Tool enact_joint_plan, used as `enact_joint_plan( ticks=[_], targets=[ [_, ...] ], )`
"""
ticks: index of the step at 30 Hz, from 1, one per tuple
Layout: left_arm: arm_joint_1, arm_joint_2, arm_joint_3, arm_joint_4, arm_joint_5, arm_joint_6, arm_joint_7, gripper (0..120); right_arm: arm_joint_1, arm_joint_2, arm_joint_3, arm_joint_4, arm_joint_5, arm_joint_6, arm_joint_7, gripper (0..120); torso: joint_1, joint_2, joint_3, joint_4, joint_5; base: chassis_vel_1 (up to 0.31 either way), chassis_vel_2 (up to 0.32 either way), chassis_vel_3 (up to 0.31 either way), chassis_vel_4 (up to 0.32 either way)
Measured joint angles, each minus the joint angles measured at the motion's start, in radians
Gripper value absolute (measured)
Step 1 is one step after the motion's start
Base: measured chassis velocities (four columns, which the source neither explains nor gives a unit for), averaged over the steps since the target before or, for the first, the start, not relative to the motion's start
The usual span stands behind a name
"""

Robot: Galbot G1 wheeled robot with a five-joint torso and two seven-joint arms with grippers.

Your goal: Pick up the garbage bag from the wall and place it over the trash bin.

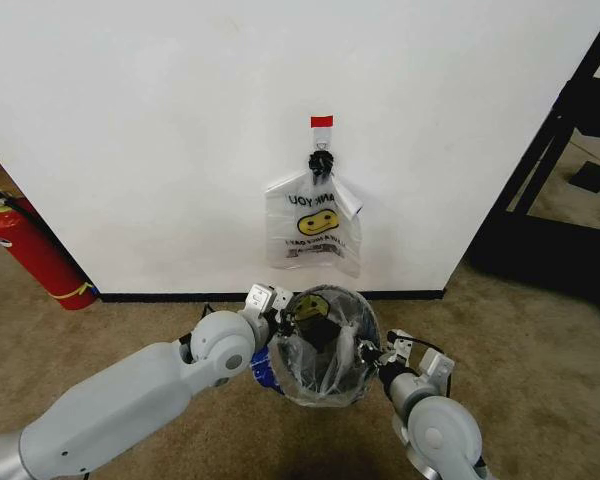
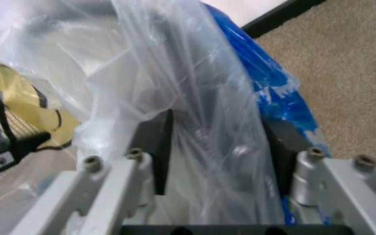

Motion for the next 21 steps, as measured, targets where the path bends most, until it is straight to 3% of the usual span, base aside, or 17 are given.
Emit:
enact_joint_plan(
  ticks=[5,7,9,15,21],
  targets=[
    [0.004,0.002,-0.013,0.0,-0.002,0.0,-0.011,1,-0.008,-0.011,0.006,0.016,-0.004,-0.008,0.002,55,0.0,0.0,0.0,0.0,0.0002,0.0,0.0,0.0,0.0],
    [0.008,0.003,-0.019,0.001,-0.002,0.0,-0.014,1,-0.012,-0.016,0.008,0.024,-0.005,-0.015,0.003,67,0.0,0.0,0.0,0.0,0.0001,0.0,0.0,0.0,0.0],
    [0.011,0.003,-0.022,0.001,-0.002,0.0,-0.016,1,-0.013,-0.018,0.008,0.027,-0.005,-0.017,0.003,68,0.0,0.0,0.0,-0.0001,0.0,0.0,0.0,0.0,0.0],
    [0.03,0.005,-0.058,0.007,-0.004,0.0,-0.056,1,-0.029,-0.039,0.01,0.05,-0.012,-0.032,-0.001,96,0.0,0.0,0.0,0.0002,0.0,0.0,0.0,0.0,0.0],
    [0.04,-0.008,-0.111,0.019,-0.003,-0.001,-0.128,1,-0.097,-0.073,0.036,0.112,-0.092,-0.03,-0.045,100,0.0,0.0,0.0,-0.0001,0.0,0.0,0.0,0.0,0.0]
  ],
)
